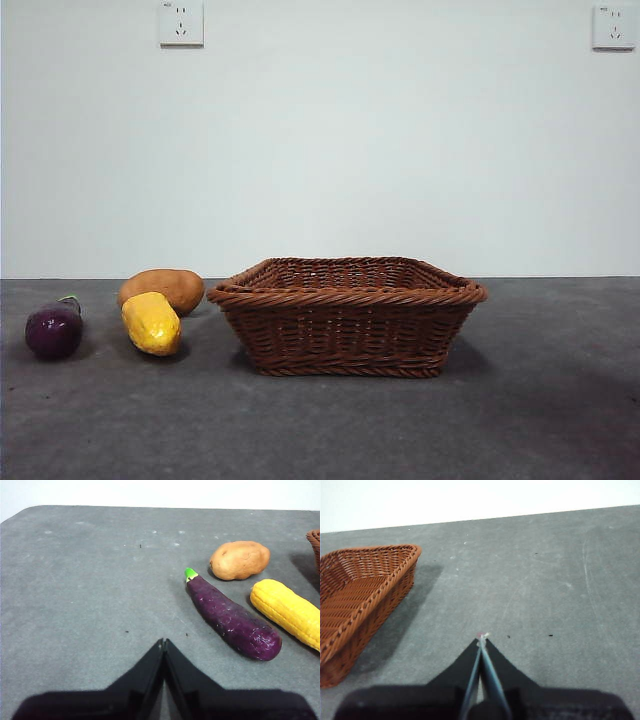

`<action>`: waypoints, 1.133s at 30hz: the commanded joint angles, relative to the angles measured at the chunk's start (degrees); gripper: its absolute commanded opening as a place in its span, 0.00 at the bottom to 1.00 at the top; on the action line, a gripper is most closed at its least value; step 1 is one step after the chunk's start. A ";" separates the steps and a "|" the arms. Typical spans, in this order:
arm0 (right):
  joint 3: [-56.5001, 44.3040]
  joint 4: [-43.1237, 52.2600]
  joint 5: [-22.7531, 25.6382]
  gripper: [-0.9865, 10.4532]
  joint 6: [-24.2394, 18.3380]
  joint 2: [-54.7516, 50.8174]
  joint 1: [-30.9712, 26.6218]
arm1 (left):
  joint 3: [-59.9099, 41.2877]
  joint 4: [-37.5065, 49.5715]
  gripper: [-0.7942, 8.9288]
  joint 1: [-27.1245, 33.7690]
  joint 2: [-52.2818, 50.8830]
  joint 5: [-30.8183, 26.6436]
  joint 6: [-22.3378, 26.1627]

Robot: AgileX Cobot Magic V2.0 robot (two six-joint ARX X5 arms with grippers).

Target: Help me put the vegetables on the table into the basket

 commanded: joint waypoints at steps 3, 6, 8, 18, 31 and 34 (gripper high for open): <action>-0.37 0.68 -0.33 0.08 6.40 -0.02 0.04 | -0.22 0.37 0.07 0.20 0.02 0.68 -3.13; 0.37 0.68 -0.59 0.08 9.84 -0.02 0.04 | 1.40 -1.09 0.07 0.20 0.04 3.37 -3.65; 1.55 0.68 -1.29 0.08 11.47 -0.02 0.04 | 3.39 -2.97 0.07 0.20 0.20 4.70 -4.22; 15.23 -6.03 -3.10 0.08 13.09 3.21 0.04 | 17.00 -11.87 0.07 0.17 5.84 6.25 -9.11; 41.00 -30.95 -9.70 0.08 2.21 21.59 0.07 | 38.71 -27.58 0.07 -0.50 17.25 14.01 -7.50; 45.75 -34.73 -10.78 0.08 1.55 25.16 0.07 | 42.66 -31.52 0.07 -1.36 18.71 15.96 -6.12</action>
